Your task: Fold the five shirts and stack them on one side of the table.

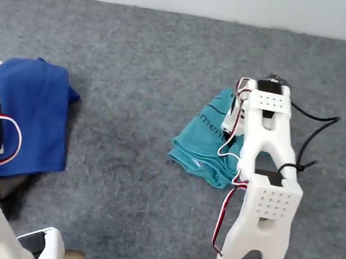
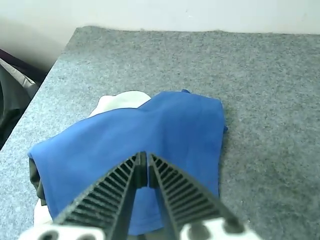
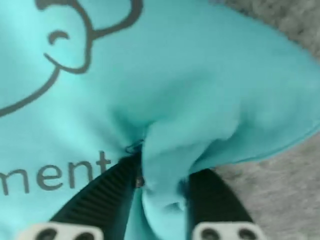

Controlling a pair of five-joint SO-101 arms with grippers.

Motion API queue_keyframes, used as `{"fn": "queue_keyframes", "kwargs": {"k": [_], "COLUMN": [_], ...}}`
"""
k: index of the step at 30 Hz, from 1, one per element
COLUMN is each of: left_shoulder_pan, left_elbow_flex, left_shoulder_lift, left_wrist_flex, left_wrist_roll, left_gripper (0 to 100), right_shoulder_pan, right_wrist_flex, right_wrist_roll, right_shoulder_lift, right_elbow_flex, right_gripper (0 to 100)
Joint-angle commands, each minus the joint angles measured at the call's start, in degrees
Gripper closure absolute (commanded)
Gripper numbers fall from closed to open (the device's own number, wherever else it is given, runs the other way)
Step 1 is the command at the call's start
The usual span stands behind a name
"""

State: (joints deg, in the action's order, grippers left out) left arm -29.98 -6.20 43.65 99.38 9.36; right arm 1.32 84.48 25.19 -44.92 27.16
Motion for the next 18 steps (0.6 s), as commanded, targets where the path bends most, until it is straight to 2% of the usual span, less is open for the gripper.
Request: {"fn": "queue_keyframes", "kwargs": {"k": [1, 6, 10, 18], "left_shoulder_pan": [-0.44, -0.44, -0.44, -0.44], "left_elbow_flex": [-0.13, -0.13, -0.13, -0.13], "left_shoulder_lift": [0.09, 0.0, 0.0, 0.09], "left_wrist_flex": [0.97, 0.88, 0.88, 0.88], "left_wrist_roll": [0.53, 0.53, 0.53, 0.53], "left_gripper": [99, 99, 99, 99], "right_shoulder_pan": [-2.77, -8.31, -17.01, -34.86], "right_wrist_flex": [2.24, 5.76, 5.05, -6.2], "right_wrist_roll": [-5.89, -20.75, -36.04, -64.18], "right_shoulder_lift": [0.48, 8.48, 12.97, 11.82], "right_elbow_flex": [-0.35, -0.35, -0.35, -0.35], "right_gripper": [98.8, 98.8, 98.8, 98.8]}}
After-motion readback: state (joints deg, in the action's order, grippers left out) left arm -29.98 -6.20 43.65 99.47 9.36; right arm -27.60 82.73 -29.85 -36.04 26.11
